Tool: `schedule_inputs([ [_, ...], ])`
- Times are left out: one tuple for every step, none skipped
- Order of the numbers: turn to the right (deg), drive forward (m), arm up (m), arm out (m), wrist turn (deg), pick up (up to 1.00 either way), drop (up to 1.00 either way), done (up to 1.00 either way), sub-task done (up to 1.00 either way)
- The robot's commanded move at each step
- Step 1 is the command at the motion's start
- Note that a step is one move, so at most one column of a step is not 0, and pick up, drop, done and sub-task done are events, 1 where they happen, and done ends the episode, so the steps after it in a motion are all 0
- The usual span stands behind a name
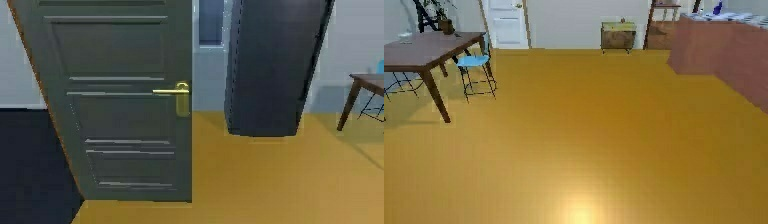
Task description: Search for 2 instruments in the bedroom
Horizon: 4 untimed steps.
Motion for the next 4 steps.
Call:
schedule_inputs([
  [-45.0, 0.0, 0.0, 0.0, 0.0, 0.0, 0.0, 0.0, 0.0],
  [-9.0, 0.0, 0.0, 0.0, 0.0, 0.0, 0.0, 0.0, 0.0],
  [0.0, 1.0, 0.0, 0.0, 0.0, 0.0, 0.0, 0.0, 0.0],
  [-9.0, 0.0, 0.0, 0.0, 0.0, 0.0, 0.0, 0.0, 0.0],
])
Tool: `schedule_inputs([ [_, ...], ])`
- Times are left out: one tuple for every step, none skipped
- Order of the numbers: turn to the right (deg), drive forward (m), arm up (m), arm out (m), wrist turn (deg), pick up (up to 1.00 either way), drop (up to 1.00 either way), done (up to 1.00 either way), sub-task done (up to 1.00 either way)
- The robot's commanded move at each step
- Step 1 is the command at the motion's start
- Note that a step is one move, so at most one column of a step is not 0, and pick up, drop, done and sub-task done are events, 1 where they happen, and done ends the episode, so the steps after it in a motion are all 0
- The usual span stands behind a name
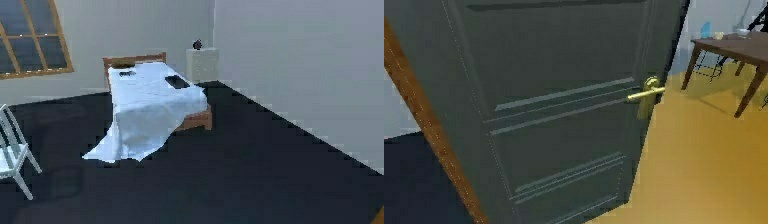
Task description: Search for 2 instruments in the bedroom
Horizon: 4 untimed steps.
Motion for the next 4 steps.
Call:
schedule_inputs([
  [0.0, 0.3, 0.0, 0.0, 0.0, 0.0, 0.0, 0.0, 0.0],
  [21.0, 0.0, 0.0, 0.0, 0.0, 0.0, 0.0, 0.0, 0.0],
  [0.0, 1.0, 0.0, 0.0, 0.0, 0.0, 0.0, 0.0, 0.0],
  [0.0, 0.6, 0.0, 0.0, 0.0, 0.0, 0.0, 0.0, 0.0],
])
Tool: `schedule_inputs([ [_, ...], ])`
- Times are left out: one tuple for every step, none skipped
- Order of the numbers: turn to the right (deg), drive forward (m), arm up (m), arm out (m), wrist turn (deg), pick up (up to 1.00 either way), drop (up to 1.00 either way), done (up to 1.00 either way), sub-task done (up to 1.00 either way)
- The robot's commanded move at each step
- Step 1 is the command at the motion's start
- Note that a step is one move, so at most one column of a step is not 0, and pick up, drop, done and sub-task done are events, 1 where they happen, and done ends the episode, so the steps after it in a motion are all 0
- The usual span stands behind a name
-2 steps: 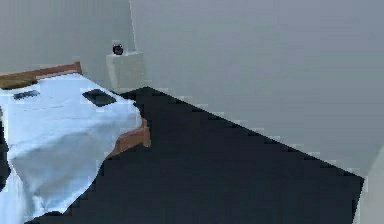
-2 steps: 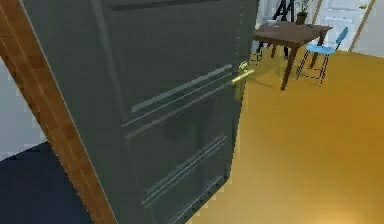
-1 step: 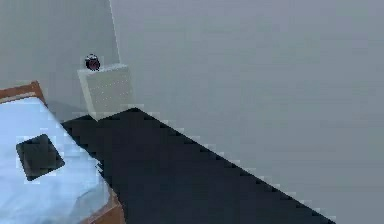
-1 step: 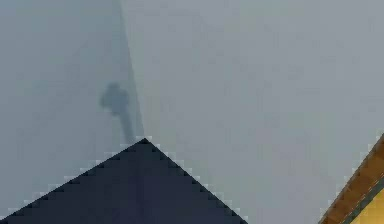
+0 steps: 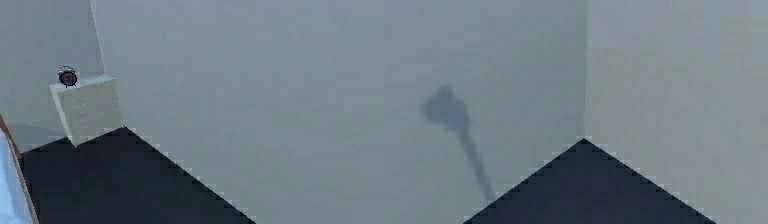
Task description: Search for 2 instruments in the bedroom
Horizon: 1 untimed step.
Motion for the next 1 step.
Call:
schedule_inputs([
  [-3.0, 0.0, 0.0, 0.0, 0.0, 0.0, 0.0, 0.0, 0.0],
])
